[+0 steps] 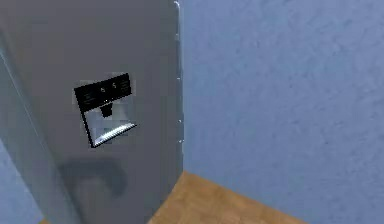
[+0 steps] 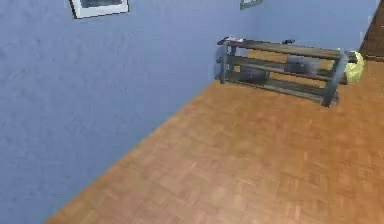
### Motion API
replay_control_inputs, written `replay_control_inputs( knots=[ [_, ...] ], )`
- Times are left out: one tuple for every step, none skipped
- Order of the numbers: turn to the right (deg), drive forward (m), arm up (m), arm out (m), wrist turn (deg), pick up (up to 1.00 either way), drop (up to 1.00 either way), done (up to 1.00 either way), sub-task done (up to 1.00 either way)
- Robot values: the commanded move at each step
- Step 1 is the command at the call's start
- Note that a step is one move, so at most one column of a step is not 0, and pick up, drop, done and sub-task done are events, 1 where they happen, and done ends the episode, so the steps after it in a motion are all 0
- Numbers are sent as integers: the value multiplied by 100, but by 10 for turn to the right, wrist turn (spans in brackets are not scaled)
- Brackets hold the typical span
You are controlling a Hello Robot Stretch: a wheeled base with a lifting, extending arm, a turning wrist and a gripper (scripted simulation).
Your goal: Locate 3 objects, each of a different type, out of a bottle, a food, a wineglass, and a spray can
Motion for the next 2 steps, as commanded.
replay_control_inputs(
  knots=[
    [-450,0,0,0,0,0,0,0,0],
    [-450,0,0,0,0,0,0,0,0]
  ],
)
